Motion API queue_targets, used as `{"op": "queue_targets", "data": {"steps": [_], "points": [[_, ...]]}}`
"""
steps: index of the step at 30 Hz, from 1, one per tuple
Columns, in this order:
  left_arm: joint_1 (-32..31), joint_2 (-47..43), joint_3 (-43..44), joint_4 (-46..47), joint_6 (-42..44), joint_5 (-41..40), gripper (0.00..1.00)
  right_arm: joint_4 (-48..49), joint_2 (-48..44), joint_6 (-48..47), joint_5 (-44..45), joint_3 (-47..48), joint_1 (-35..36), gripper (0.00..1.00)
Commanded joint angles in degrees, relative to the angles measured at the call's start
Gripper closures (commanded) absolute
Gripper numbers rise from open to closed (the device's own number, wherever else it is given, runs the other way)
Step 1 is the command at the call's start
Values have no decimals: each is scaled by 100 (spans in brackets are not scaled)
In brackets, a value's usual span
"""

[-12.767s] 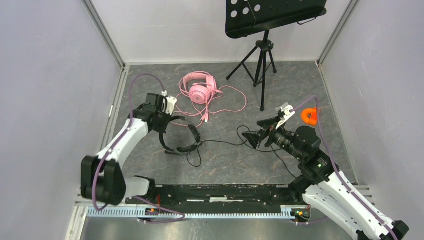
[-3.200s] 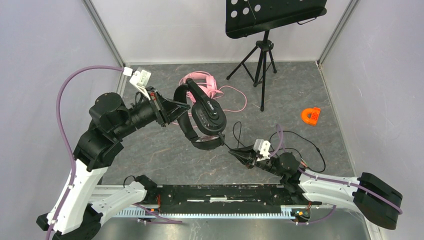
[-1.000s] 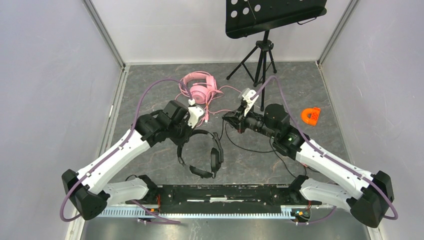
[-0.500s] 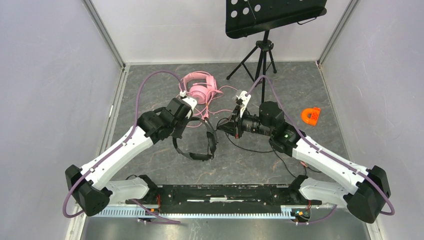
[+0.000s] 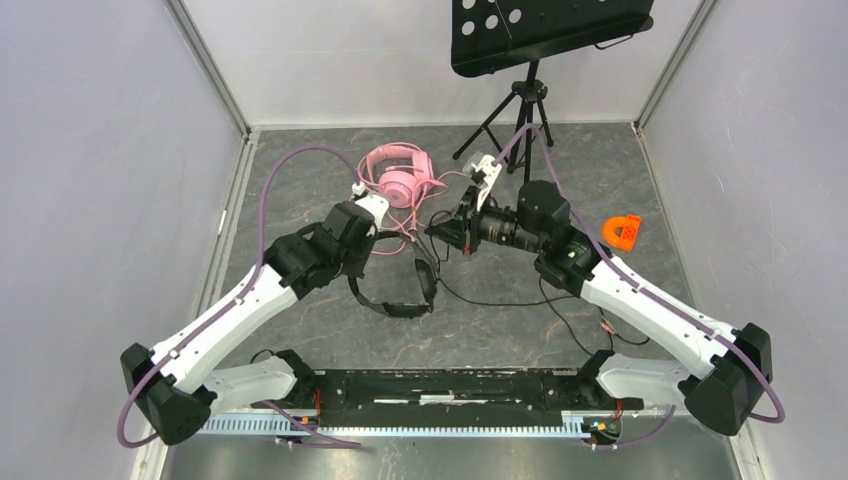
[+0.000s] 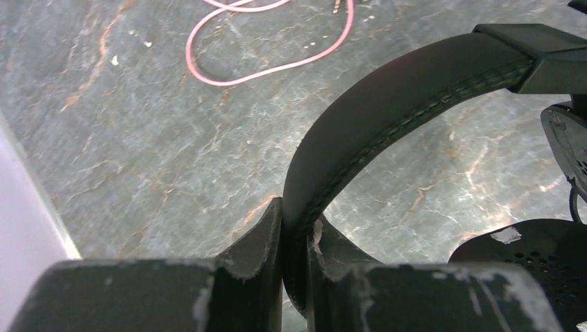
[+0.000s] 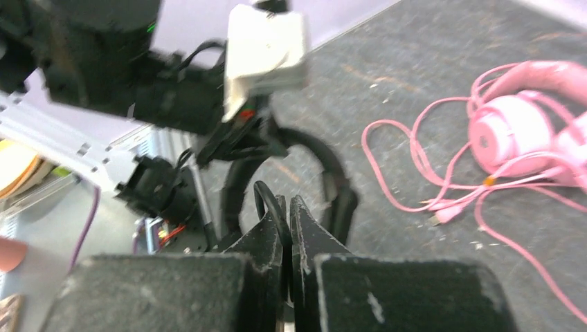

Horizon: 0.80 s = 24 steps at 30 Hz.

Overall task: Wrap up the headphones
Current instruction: Wrap the headphones cable around the headphones.

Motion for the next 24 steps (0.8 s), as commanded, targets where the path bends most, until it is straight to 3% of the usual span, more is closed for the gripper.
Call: {"op": "queue_targets", "data": {"steps": [1, 6, 15, 18, 24], "points": [[-14, -598, -243, 599, 347, 1059, 98, -111, 182, -372, 607, 527, -255, 100], [-16, -1223, -644, 904, 663, 2474, 98, 55, 396, -343, 568, 586, -602, 100], [-16, -1315, -943, 956, 1373, 3840, 98, -241, 1034, -446, 118, 1240, -827, 100], [-12, -1095, -899, 943, 1338, 3447, 98, -424, 1138, -540, 93, 1391, -828, 100], [-8, -332, -307, 477, 359, 1397, 98, -954, 1187, -625, -15, 1602, -838, 100]]}}
